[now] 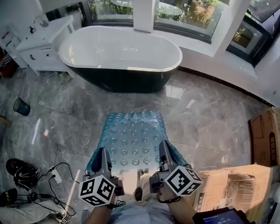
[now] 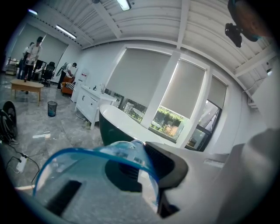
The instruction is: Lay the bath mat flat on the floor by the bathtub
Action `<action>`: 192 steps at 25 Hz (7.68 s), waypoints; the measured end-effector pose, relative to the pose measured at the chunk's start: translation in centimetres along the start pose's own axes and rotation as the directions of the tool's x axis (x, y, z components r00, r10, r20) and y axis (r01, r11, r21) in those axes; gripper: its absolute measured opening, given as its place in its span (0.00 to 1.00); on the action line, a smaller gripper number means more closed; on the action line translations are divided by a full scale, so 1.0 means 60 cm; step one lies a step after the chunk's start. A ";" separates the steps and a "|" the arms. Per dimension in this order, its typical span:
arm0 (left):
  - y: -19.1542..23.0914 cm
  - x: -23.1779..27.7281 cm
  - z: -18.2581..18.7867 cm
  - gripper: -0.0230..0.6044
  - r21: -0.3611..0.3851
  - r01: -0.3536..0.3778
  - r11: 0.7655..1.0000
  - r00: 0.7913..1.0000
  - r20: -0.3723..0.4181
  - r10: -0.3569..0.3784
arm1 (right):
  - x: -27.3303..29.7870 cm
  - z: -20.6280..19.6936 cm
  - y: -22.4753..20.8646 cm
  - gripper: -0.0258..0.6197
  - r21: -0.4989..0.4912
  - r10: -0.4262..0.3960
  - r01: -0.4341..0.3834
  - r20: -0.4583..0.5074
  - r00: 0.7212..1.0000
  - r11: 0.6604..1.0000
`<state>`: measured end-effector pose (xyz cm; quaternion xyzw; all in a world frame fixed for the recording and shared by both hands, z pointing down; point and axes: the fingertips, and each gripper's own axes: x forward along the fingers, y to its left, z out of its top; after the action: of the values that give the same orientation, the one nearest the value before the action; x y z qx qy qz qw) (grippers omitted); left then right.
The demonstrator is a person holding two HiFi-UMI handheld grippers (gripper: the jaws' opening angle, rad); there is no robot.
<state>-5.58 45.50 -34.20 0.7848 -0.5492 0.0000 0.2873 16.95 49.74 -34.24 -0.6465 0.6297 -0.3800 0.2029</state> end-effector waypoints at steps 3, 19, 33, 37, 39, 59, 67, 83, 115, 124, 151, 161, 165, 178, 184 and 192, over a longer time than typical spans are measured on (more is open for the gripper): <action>0.001 0.051 0.009 0.08 0.001 -0.019 1.000 1.000 -0.016 0.019 | 0.051 0.020 -0.009 0.08 0.009 0.004 -0.004 -0.013 1.000 1.000; -0.009 0.202 0.099 0.08 0.000 -0.069 0.998 0.998 0.005 0.069 | 0.224 0.097 -0.017 0.08 0.069 0.036 -0.032 -0.053 0.998 0.997; 0.123 0.303 0.146 0.08 -0.028 -0.045 0.999 0.999 -0.026 0.044 | 0.366 0.033 0.027 0.08 0.055 -0.018 0.021 -0.062 0.998 0.998; 0.178 0.357 0.169 0.08 -0.023 -0.015 1.000 0.998 -0.063 0.014 | 0.427 0.008 0.037 0.08 0.060 -0.066 0.069 -0.043 0.997 0.996; 0.206 0.382 0.178 0.08 -0.025 -0.002 1.000 0.996 -0.088 -0.001 | 0.455 -0.007 0.044 0.08 0.064 -0.096 0.098 -0.037 0.995 0.993; 0.353 0.578 0.194 0.08 -0.013 0.093 0.996 0.968 -0.233 -0.093 | 0.631 -0.098 0.020 0.08 0.140 -0.254 0.248 0.021 0.967 0.958; 0.364 0.634 0.123 0.08 -0.024 0.049 0.999 0.968 -0.244 -0.053 | 0.669 -0.112 -0.060 0.08 0.157 -0.259 0.256 -0.001 0.966 0.954; 0.449 0.756 -0.031 0.09 0.009 0.025 1.000 0.972 -0.234 -0.023 | 0.780 -0.212 -0.235 0.08 0.171 -0.259 0.257 -0.009 0.966 0.951; 0.706 1.010 -0.442 0.09 0.083 -0.010 0.996 0.969 -0.246 0.030 | 0.985 -0.569 -0.644 0.08 0.019 -0.300 0.300 0.007 0.954 0.954; 0.829 0.992 -0.635 0.08 0.039 -0.137 0.990 0.883 -0.448 0.140 | 0.964 -0.789 -0.731 0.08 0.180 -0.367 0.400 -0.192 0.910 0.899; 0.862 1.058 -0.706 0.08 0.050 -0.150 0.987 0.891 -0.426 0.157 | 1.025 -0.777 -0.762 0.07 -0.153 -0.350 0.324 -0.195 0.916 0.934; 0.906 0.973 -0.821 0.38 -0.110 -0.286 0.952 0.825 -0.533 0.186 | 0.922 -0.920 -0.827 0.31 0.122 -0.439 0.498 -0.326 0.837 0.859; 0.926 0.958 -0.836 0.75 -0.116 -0.315 0.942 0.800 -0.566 0.197 | 0.922 -0.942 -0.817 0.42 0.136 -0.426 0.505 -0.380 0.821 0.852; 0.953 0.883 -0.728 0.65 -0.117 -0.317 0.941 0.872 -0.426 0.241 | 0.951 -1.072 -0.586 0.47 -0.066 -0.124 0.106 -0.633 0.764 0.992; 0.978 0.948 -0.588 0.09 0.023 -0.273 0.962 0.948 -0.164 0.273 | 1.136 -0.973 -0.500 0.07 -0.487 -0.015 -0.311 -0.556 0.831 0.816; 0.997 0.969 -0.473 0.05 0.084 -0.349 0.933 0.936 -0.013 0.352 | 1.242 -0.938 -0.352 0.05 -0.518 0.143 -0.497 -0.578 0.803 0.697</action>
<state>-25.09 -5.68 34.82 0.6852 -0.6758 0.0843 0.2582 -17.27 -7.61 34.38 -0.4306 0.8570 -0.2480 -0.1362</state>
